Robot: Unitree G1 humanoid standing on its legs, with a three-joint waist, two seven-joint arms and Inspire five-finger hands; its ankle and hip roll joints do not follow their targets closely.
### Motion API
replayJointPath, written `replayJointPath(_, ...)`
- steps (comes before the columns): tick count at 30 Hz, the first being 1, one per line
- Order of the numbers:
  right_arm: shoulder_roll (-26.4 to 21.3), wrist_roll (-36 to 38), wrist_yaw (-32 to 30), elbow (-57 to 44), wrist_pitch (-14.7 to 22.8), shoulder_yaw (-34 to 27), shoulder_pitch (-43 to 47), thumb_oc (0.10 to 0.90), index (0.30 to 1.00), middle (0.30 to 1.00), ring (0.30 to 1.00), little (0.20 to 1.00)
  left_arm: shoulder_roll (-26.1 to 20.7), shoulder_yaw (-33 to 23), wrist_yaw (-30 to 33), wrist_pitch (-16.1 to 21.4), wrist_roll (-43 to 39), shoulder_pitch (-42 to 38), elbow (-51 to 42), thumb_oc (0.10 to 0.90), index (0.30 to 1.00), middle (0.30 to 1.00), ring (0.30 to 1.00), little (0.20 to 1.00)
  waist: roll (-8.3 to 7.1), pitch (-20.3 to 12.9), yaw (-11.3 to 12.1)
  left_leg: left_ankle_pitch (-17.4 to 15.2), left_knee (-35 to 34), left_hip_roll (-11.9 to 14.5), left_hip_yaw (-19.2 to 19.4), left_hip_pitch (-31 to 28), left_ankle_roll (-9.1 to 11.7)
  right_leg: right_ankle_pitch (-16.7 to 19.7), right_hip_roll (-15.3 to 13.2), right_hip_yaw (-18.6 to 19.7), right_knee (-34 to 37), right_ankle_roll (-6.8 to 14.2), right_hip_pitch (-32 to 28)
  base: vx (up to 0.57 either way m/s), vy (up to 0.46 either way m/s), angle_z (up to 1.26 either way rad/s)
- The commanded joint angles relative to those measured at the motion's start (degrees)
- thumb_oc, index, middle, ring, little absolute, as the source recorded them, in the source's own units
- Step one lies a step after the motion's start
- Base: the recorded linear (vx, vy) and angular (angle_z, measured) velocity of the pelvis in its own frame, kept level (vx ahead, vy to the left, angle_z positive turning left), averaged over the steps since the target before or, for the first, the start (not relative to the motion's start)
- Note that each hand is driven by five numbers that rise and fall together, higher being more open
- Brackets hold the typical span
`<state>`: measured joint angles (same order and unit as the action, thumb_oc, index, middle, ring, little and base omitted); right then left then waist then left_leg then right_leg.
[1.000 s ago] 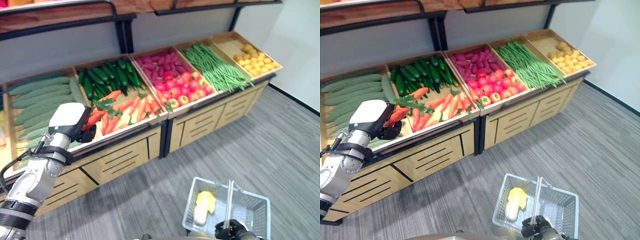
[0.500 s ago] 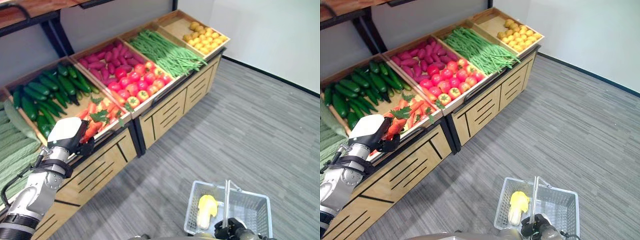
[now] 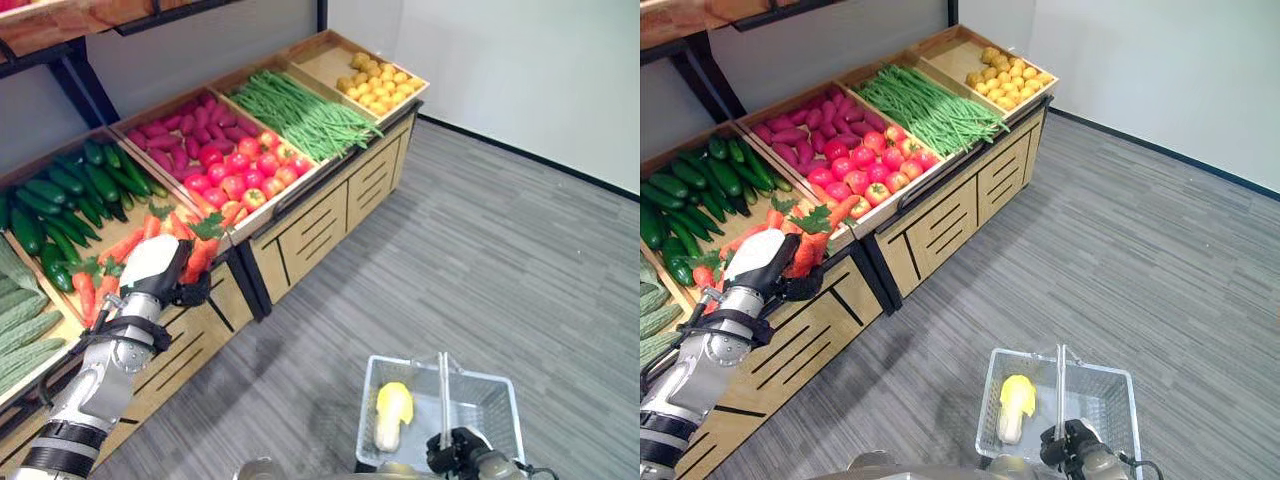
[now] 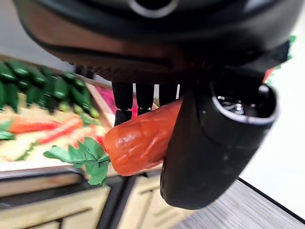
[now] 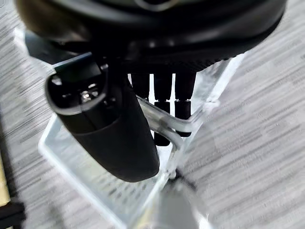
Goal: Get the vegetables into the basket
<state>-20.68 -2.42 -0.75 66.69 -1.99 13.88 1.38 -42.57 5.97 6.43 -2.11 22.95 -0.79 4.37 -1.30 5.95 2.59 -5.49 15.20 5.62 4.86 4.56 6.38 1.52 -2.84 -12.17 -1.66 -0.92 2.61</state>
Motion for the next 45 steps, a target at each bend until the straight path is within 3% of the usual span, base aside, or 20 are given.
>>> replayJointPath(1, -1.75, -2.38, 0.20, -1.00, 0.11, 1.31, -0.50, 0.400, 0.300, 0.300, 0.300, 0.300, -4.32, -5.90, 3.73, 1.99, 0.19, -6.82, -5.02, 0.400, 0.300, 0.300, 0.300, 0.300, 0.17, -0.11, -1.19, -1.50, -8.22, -3.46, 5.48, -3.77, -6.21, -3.52, -2.35, 6.41, -3.19, 6.13, 1.32, 0.05, 0.378, -1.20)
replayJointPath(4, -0.90, 0.09, -0.57, -0.54, 0.03, -1.51, -0.81, 0.400, 0.300, 0.300, 0.300, 0.300, -5.12, -5.34, 3.17, 2.16, 0.50, -7.70, -6.54, 0.400, 0.300, 0.300, 0.300, 0.300, 1.13, 0.03, -2.17, -3.10, -8.87, -5.11, 9.07, -5.31, -8.24, -2.01, -3.70, 8.80, -4.62, 7.89, 2.43, 0.01, 0.504, -1.00)
replayJointPath(5, -0.30, 0.22, -0.56, -0.73, 0.01, -1.11, -0.32, 0.400, 0.300, 0.300, 0.300, 0.300, -5.84, -4.30, 3.22, 2.17, 0.62, -9.54, -6.81, 0.400, 0.300, 0.300, 0.300, 0.300, 1.44, 0.56, -2.41, -4.50, -8.30, -6.04, 11.74, -6.05, -9.41, -0.05, -4.51, 11.46, -5.36, 9.16, 3.79, -0.07, 0.429, -0.77)
replayJointPath(10, 0.08, 0.04, -0.34, -1.00, -0.06, -0.52, -0.06, 0.400, 0.300, 0.300, 0.300, 0.300, -6.26, -3.67, 3.35, 2.15, 1.03, -10.42, -6.69, 0.400, 0.300, 0.300, 0.300, 0.300, 1.62, 1.24, -2.03, -5.65, -8.33, -7.30, 15.05, -6.75, -11.10, 3.34, -4.92, 14.91, -5.50, 10.41, 5.79, -0.08, 0.274, -0.65)
replayJointPath(13, 0.33, -0.42, -0.20, -2.71, -0.03, -0.03, -0.22, 0.400, 0.300, 0.300, 0.300, 0.300, -6.76, -3.29, 3.25, 2.16, 0.95, -11.24, -7.16, 0.400, 0.300, 0.300, 0.300, 0.300, 1.50, 2.43, -3.60, -8.30, -7.19, -7.94, 18.88, -7.26, -12.46, 8.41, -5.33, 17.20, -3.86, 12.94, 7.82, -0.10, 0.246, -0.70)
replayJointPath(14, 0.41, -0.48, -0.34, -2.99, 0.02, 0.01, -0.12, 0.400, 0.300, 0.300, 0.300, 0.300, -6.95, -3.37, 3.46, 2.30, 0.75, -11.35, -7.10, 0.400, 0.300, 0.300, 0.300, 0.300, 1.38, 2.90, -3.43, -8.27, -7.30, -7.68, 20.76, -7.19, -12.44, 10.50, -5.43, 16.71, -3.13, 13.34, 8.73, -0.17, 0.198, -0.99)
replayJointPath(16, 0.83, -0.62, -0.22, -3.68, 0.17, 0.46, -0.29, 0.400, 0.300, 0.300, 0.300, 0.300, -7.74, -3.69, 3.71, 2.29, 0.35, -11.07, -7.11, 0.400, 0.300, 0.300, 0.300, 0.300, 1.97, 3.76, -2.89, -7.01, -8.70, -5.86, 24.80, -7.21, -11.87, 9.71, -8.46, 8.23, -3.66, 12.97, 9.91, -0.17, 0.053, -1.54)
replayJointPath(18, 1.00, -0.68, -0.30, -3.64, 0.15, 0.65, -0.67, 0.400, 0.300, 0.300, 0.300, 0.300, -8.25, -2.89, 3.66, 2.14, 0.34, -11.73, -6.99, 0.400, 0.300, 0.300, 0.300, 0.300, 2.83, 3.42, -3.41, -5.33, -11.02, -5.14, 25.25, -7.64, -11.22, 6.56, -10.10, 3.90, -6.92, 11.93, 8.89, -0.06, -0.007, -1.43)
replayJointPath(19, 1.09, -0.79, -0.57, -3.67, 0.15, 0.79, -0.79, 0.400, 0.300, 0.300, 0.300, 0.300, -8.52, -3.16, 3.42, 1.80, 0.11, -11.51, -7.20, 0.400, 0.300, 0.300, 0.300, 0.300, 3.00, 2.75, -3.01, -4.66, -12.59, -4.89, 26.21, -8.00, -10.91, 3.31, -11.04, 0.36, -10.39, 11.04, 7.33, 0.03, -0.094, -0.29)
replayJointPath(20, 1.30, -1.20, -0.59, -3.27, 0.15, 0.95, -0.76, 0.400, 0.300, 0.300, 0.300, 0.300, -8.61, -4.05, 3.12, 1.55, -0.04, -10.53, -7.11, 0.400, 0.300, 0.300, 0.300, 0.300, 2.57, 1.63, -2.27, -4.30, -13.76, -4.83, 27.77, -8.29, -10.55, 2.09, -11.18, -2.45, -10.90, 10.89, 4.75, 0.06, -0.144, -0.13)
replayJointPath(22, 1.49, -1.90, -0.53, -3.37, 0.18, 1.46, -0.45, 0.400, 0.300, 0.300, 0.300, 0.300, -8.48, -5.56, 2.84, 1.30, -0.02, -8.48, -7.06, 0.400, 0.300, 0.300, 0.300, 0.300, 1.69, 0.35, -1.27, -3.26, -15.13, -4.72, 29.47, -8.51, -9.85, 2.87, -10.35, -4.36, -8.07, 11.41, 1.90, 0.05, -0.200, -0.73)
replayJointPath(25, 1.22, -2.21, -0.41, -3.90, 0.27, 1.65, -0.43, 0.400, 0.300, 0.300, 0.300, 0.300, -8.40, -6.85, 2.71, 1.70, -0.33, -6.95, -6.89, 0.400, 0.300, 0.300, 0.300, 0.300, 0.83, -0.52, -0.79, -1.95, -15.49, -3.73, 31.44, -8.38, -8.66, 3.68, -9.04, -3.71, -4.21, 11.53, 1.60, 0.01, -0.252, -0.59)
replayJointPath(29, 0.86, -1.81, -0.64, -4.64, 0.25, 1.35, -0.76, 0.400, 0.300, 0.300, 0.300, 0.300, -7.34, -5.68, 2.51, 1.84, -0.51, -7.17, -6.23, 0.400, 0.300, 0.300, 0.300, 0.300, 0.57, -0.55, -1.15, -0.14, -15.95, -2.58, 30.89, -8.47, -7.10, 0.10, -7.78, -3.70, -3.71, 10.05, 1.56, 0.02, -0.246, 0.03)
replayJointPath(35, -0.07, -0.46, -1.61, -6.13, 0.38, 0.48, -0.66, 0.400, 0.300, 0.300, 0.300, 0.300, -5.08, -4.35, 2.21, 1.81, -1.85, -7.05, -4.62, 0.400, 0.300, 0.300, 0.300, 0.300, 0.87, -0.19, -1.79, 5.21, -19.30, -0.68, 27.89, -7.88, -4.07, -4.47, -5.30, -5.16, -4.50, 7.56, 2.21, 0.02, -0.302, 0.08)
replayJointPath(39, -1.05, 0.04, -1.88, -6.34, 0.67, 0.63, 0.13, 0.400, 0.300, 0.300, 0.300, 0.300, -3.77, -4.52, 1.99, 2.02, -2.49, -6.00, -3.88, 0.400, 0.300, 0.300, 0.300, 0.300, 0.71, 0.24, -1.62, 5.15, -16.25, 0.81, 26.37, -6.54, -2.85, -5.62, -3.90, -5.51, -3.81, 6.10, 1.53, 0.05, -0.269, 0.21)
replayJointPath(40, -1.56, 0.20, -2.03, -6.59, 0.72, 0.66, 0.45, 0.400, 0.300, 0.300, 0.300, 0.300, -3.40, -4.36, 1.81, 2.06, -2.70, -5.86, -3.75, 0.400, 0.300, 0.300, 0.300, 0.300, 0.35, 0.86, -1.33, 4.46, -12.49, 1.43, 25.26, -5.27, -2.40, -5.99, -3.77, -5.45, -3.36, 5.48, 0.85, 0.06, -0.258, 0.28)
replayJointPath(41, -2.29, 0.29, -2.14, -7.22, 0.85, 0.61, 0.81, 0.400, 0.300, 0.300, 0.300, 0.300, -2.97, -4.16, 1.82, 2.13, -3.11, -5.90, -3.35, 0.400, 0.300, 0.300, 0.300, 0.300, 0.01, 1.81, -0.70, 4.37, -8.35, 1.83, 21.79, -3.57, -1.56, -6.33, -3.33, -5.26, -2.79, 4.97, -0.01, 0.03, -0.183, 0.22)
replayJointPath(42, -2.33, 0.29, -2.12, -7.26, 0.83, 0.54, 0.85, 0.400, 0.300, 0.300, 0.300, 0.300, -2.95, -4.09, 1.85, 2.16, -3.11, -6.06, -3.25, 0.400, 0.300, 0.300, 0.300, 0.300, 0.08, 1.90, -0.84, 4.18, -7.77, 2.04, 21.57, -3.26, -1.51, -6.31, -3.23, -5.49, -2.64, 4.85, -0.12, 0.03, -0.112, 0.11)
replayJointPath(43, -3.22, 0.13, -2.64, -7.98, 0.74, 0.43, 1.36, 0.400, 0.300, 0.300, 0.300, 0.300, -2.30, -3.54, 2.08, 2.32, -3.64, -6.03, -2.61, 0.400, 0.300, 0.300, 0.300, 0.300, -0.10, 2.36, -0.06, 4.26, -8.87, 0.26, 15.69, -1.91, -1.59, -6.56, -3.12, -4.86, -2.21, 4.89, -0.31, 0.01, -0.008, -0.06)
replayJointPath(45, -3.91, -0.40, -3.11, -8.75, 0.43, -0.10, 1.77, 0.400, 0.300, 0.300, 0.300, 0.300, -1.87, -3.26, 2.32, 2.03, -3.42, -5.61, -2.01, 0.400, 0.300, 0.300, 0.300, 0.300, -0.10, 2.03, 0.22, 4.04, -12.41, -1.40, 9.93, -0.34, -3.61, -5.45, -3.50, -4.64, -2.20, 5.07, 0.63, 0.01, 0.079, -0.13)
